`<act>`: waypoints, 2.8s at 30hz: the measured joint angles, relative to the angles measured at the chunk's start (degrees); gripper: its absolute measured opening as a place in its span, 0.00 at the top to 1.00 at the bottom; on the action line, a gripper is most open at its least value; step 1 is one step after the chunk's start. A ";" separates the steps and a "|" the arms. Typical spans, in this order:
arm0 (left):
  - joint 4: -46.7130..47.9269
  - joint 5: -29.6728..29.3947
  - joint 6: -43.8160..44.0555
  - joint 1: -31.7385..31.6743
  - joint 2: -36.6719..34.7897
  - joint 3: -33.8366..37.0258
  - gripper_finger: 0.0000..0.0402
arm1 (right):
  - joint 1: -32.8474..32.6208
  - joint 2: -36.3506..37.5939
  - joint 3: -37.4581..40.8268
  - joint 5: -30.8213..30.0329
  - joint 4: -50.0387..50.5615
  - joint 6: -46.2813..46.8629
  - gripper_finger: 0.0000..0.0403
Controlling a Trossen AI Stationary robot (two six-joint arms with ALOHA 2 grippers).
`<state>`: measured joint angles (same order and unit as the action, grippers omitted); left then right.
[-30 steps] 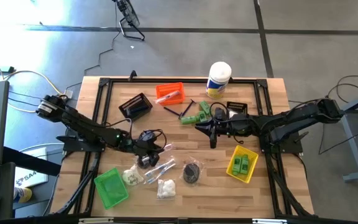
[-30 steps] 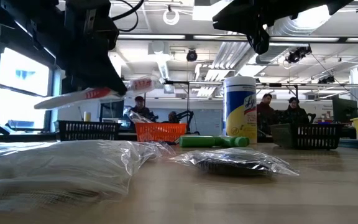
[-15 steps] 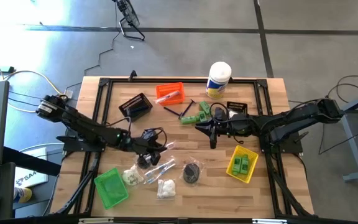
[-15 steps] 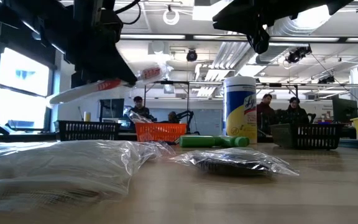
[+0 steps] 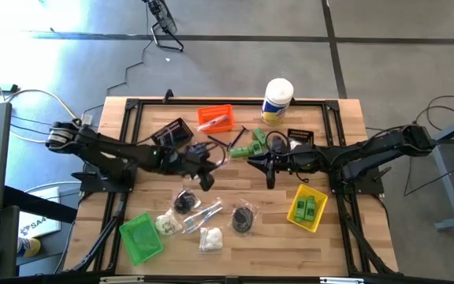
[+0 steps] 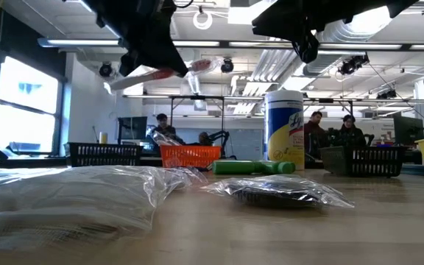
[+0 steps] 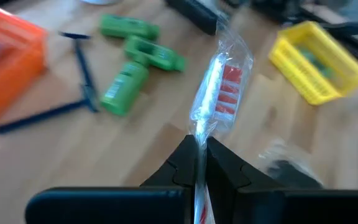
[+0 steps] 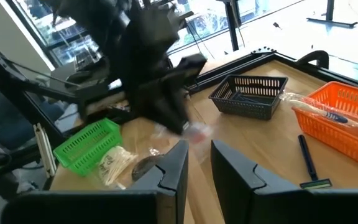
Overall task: Pick & Place Travel size toiletries
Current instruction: Put the red toothbrush into the orange bin, then put the green shampoo bottle into the yellow bin
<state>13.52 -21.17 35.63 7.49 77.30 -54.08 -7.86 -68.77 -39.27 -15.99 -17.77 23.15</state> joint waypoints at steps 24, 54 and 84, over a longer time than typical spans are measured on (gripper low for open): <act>6.13 1.36 -19.29 -26.71 2.85 -8.40 0.97 | 2.93 0.42 0.00 0.94 0.38 -6.59 0.85; 20.30 10.20 -29.83 -39.32 30.37 -28.15 0.96 | 4.49 0.42 0.00 0.96 1.03 -3.27 0.85; 21.93 11.82 -29.39 -39.37 30.64 -34.30 0.61 | 5.65 0.42 0.00 0.96 0.99 -3.86 0.85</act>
<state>35.45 -9.34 6.24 -31.88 107.94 -88.38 -2.20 -68.36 -39.27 -15.03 -16.78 19.29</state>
